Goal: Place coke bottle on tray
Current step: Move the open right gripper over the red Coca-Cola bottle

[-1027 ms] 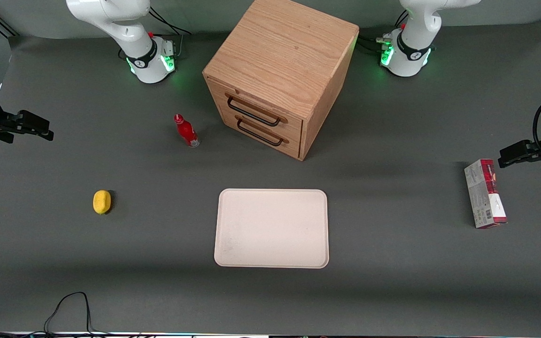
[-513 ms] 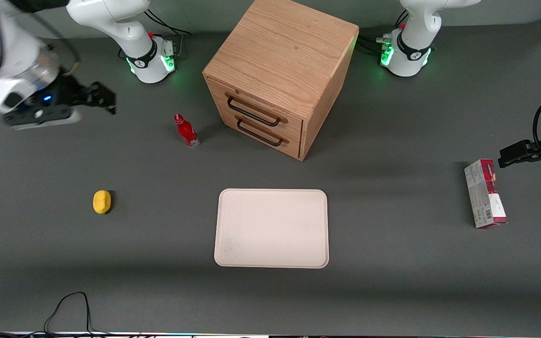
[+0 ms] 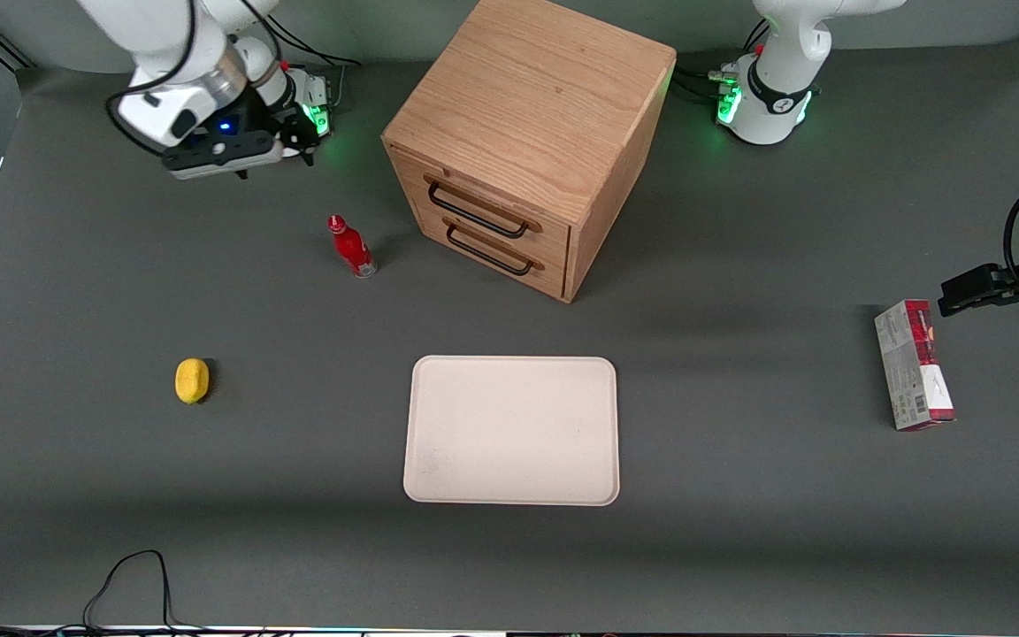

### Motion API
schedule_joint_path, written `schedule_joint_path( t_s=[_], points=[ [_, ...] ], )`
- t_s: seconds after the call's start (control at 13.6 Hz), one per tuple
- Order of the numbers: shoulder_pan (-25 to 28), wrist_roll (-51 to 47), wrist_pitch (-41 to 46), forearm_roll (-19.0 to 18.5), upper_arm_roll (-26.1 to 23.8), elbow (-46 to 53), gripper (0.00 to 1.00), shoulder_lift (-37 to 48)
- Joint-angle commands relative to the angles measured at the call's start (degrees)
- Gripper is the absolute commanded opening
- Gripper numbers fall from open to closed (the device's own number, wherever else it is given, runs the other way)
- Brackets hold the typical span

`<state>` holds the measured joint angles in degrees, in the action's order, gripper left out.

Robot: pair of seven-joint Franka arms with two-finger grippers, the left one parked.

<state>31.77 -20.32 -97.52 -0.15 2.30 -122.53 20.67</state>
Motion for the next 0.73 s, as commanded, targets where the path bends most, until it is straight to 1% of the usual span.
schedule_joint_path(
  t_s=[0.0,0.22,0.44,0.66],
  points=[
    [0.22,-1.47,-3.27,0.59,0.6,-4.27,1.0,2.44],
    [0.14,-1.56,-9.59,0.59,0.69,-10.33,1.0,2.71],
    [0.22,-3.92,-19.86,0.41,0.69,-18.85,1.0,2.18],
    [0.14,-4.2,-25.6,-0.03,0.77,-23.0,1.0,0.17]
  ],
)
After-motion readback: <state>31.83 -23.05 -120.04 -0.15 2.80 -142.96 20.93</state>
